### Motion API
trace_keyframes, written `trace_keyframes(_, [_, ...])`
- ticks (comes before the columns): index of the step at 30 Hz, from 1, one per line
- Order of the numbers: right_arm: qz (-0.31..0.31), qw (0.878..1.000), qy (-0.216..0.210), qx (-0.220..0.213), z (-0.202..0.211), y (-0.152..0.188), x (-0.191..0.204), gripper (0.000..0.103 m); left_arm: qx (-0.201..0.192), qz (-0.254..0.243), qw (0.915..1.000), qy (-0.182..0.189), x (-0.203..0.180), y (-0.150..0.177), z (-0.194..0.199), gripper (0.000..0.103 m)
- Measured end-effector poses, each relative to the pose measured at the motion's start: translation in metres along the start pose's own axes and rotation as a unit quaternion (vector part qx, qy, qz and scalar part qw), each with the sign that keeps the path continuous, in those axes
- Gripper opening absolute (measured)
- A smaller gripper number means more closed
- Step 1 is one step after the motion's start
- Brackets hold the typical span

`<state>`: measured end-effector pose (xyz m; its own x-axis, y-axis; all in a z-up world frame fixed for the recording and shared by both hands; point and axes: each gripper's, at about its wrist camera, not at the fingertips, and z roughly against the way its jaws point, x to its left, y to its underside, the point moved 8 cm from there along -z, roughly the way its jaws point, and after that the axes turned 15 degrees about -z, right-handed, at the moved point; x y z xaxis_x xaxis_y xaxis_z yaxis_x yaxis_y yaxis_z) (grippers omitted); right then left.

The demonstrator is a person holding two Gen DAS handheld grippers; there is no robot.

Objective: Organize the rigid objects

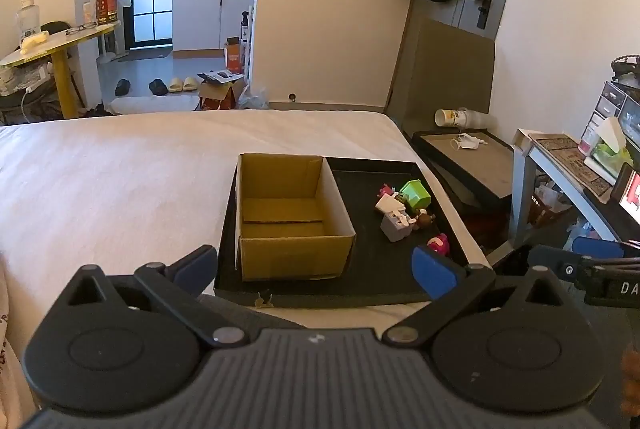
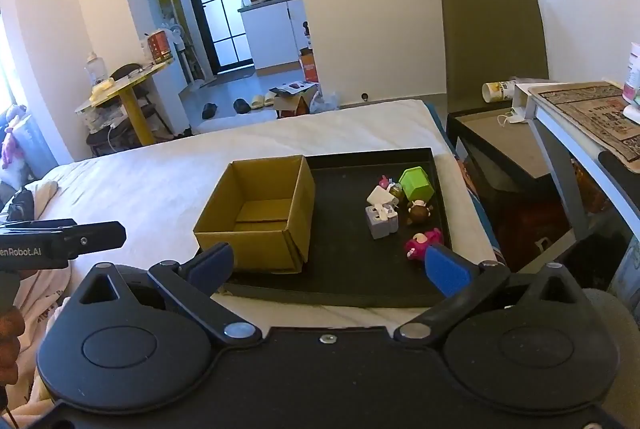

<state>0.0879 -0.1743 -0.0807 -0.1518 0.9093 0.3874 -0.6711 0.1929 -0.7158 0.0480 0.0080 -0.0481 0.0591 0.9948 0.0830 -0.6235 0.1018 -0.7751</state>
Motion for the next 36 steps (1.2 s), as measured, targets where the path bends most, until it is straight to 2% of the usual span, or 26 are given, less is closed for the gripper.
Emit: trace_keyframes(36, [0.019, 1.000, 0.010, -0.010, 0.019, 0.011, 0.006, 0.103, 0.000, -0.002, 1.0000, -0.004, -0.005, 0.009, 0.023, 0.103])
